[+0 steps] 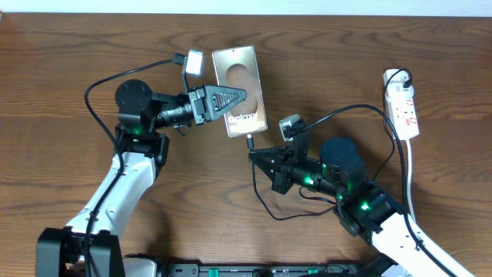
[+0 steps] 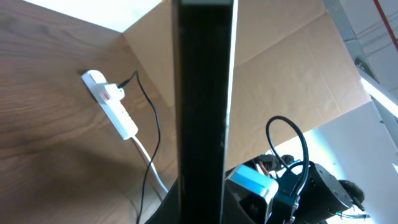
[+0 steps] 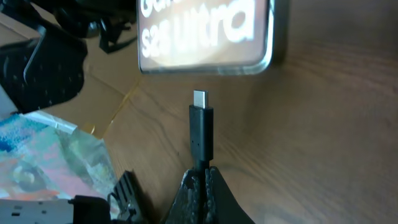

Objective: Plug charger to phone and switch on socket

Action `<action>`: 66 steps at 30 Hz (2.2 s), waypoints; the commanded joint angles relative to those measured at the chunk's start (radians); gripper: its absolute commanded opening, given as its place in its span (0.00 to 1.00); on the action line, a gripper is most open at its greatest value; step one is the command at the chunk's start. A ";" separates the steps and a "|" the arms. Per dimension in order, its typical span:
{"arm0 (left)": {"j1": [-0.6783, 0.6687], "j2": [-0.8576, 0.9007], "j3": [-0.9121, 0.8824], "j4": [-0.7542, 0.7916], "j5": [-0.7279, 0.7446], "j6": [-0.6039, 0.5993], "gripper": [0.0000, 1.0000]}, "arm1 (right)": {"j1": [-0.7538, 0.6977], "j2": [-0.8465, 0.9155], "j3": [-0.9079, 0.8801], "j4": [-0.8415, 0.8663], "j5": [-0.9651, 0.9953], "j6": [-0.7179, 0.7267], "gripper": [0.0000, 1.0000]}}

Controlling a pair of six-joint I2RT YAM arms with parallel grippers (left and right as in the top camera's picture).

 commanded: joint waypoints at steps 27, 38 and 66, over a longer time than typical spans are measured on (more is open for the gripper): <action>0.014 -0.011 0.019 -0.018 0.003 0.012 0.07 | 0.005 0.004 0.008 0.021 -0.006 0.002 0.01; -0.003 -0.011 0.019 -0.018 -0.014 0.005 0.07 | 0.005 0.016 0.008 0.052 -0.006 0.005 0.01; -0.003 -0.011 0.019 -0.018 -0.013 0.005 0.08 | -0.002 0.016 0.008 0.063 0.031 0.017 0.01</action>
